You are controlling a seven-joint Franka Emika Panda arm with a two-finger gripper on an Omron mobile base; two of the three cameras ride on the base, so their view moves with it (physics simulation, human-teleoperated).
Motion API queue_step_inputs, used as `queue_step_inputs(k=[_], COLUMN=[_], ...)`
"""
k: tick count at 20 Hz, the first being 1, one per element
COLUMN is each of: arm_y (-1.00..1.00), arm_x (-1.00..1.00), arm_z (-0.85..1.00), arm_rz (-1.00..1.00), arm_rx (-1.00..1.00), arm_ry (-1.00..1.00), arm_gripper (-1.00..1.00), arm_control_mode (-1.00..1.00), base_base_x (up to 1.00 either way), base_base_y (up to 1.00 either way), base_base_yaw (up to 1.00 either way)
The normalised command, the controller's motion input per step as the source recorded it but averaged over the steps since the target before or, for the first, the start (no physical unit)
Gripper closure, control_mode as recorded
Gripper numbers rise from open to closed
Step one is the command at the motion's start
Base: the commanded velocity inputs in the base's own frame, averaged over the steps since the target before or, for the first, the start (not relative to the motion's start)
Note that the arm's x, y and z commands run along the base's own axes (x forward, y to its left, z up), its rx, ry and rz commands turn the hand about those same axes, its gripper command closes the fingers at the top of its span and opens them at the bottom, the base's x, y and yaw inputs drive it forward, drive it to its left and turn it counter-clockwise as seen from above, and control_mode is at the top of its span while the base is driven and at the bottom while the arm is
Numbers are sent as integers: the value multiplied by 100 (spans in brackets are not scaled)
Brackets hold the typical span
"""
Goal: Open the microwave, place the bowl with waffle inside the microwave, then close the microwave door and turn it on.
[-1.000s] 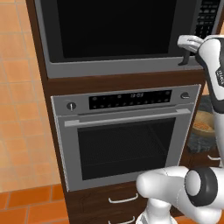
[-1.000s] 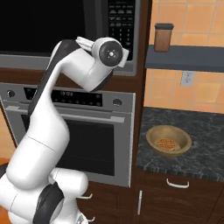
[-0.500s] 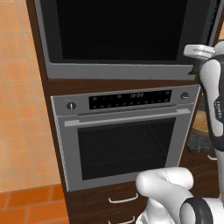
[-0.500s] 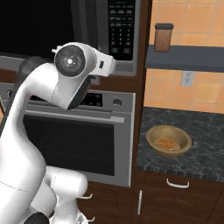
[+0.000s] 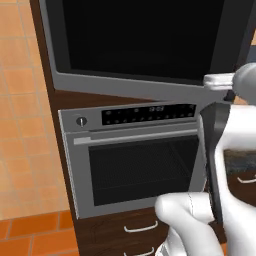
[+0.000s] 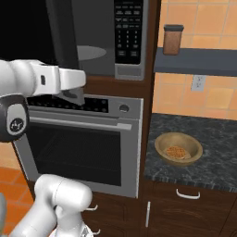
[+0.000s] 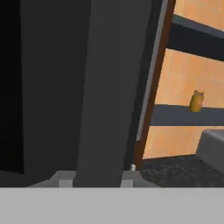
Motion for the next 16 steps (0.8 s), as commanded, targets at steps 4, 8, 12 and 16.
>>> queue_step_inputs(k=[4, 8, 12, 16], arm_y=[42, 48, 72, 41], arm_x=[-100, -100, -89, -9], arm_z=[-32, -25, -39, -10], arm_rz=[-42, -43, -39, -13], arm_rx=[-41, -33, -23, -6], arm_ry=[14, 1, 0, 0], arm_gripper=[100, 100, -100, -100], arm_control_mode=[-100, -100, -100, -100], base_base_x=[0, 0, 0, 0], base_base_y=[0, 0, 0, 0], base_base_yaw=[0, 0, 0, 0])
